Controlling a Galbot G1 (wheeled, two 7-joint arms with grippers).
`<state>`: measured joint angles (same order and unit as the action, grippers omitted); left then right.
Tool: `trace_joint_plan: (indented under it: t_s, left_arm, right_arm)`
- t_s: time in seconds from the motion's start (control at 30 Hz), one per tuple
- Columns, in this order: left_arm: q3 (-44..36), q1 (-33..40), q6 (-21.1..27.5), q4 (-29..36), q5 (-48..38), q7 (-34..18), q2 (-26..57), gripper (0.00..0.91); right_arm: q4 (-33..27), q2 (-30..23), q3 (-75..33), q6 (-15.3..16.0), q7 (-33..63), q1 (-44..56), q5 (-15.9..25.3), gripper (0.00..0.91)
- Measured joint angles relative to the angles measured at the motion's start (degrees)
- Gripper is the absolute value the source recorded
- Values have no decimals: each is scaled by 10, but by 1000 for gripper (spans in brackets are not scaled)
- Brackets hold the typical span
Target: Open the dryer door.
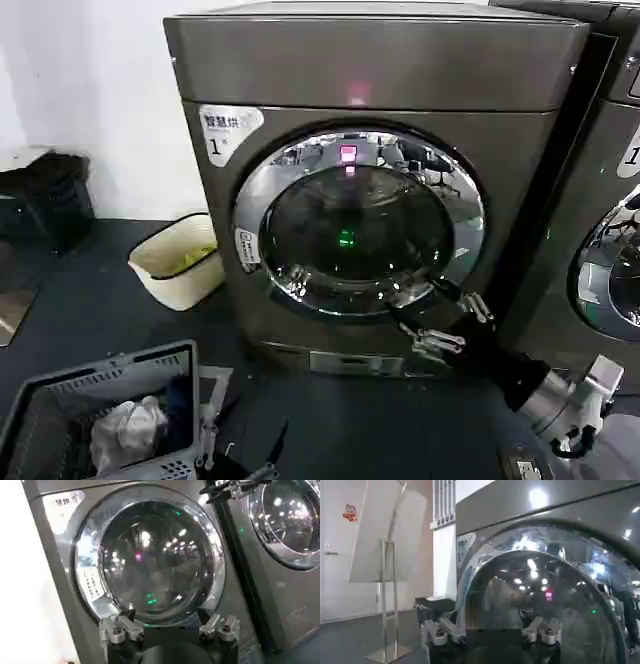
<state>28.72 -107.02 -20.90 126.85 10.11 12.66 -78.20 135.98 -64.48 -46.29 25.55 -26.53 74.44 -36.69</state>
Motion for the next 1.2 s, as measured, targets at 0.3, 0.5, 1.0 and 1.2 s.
trace_joint_plan:
  t_s: [0.3, 0.5, 1.0, 1.2]
  left_arm:
    - [0, -4, 0, 4, 0, 0, -1, 907]
    - [4, -8, 0, 11, 0, 0, 0, 907]
    - [2, -12, 0, 17, 6, 0, -3, 907]
    - [4, -17, -2, 21, 8, 1, -6, 907]
  right_arm:
    - [-31, 12, 22, -36, 31, -21, 17, 907]
    - [-64, 26, 45, -52, 43, -38, 22, 907]
    - [-149, 41, 131, -98, 66, -107, 44, 907]
    - [-180, 40, 175, -107, 75, -148, 56, 907]
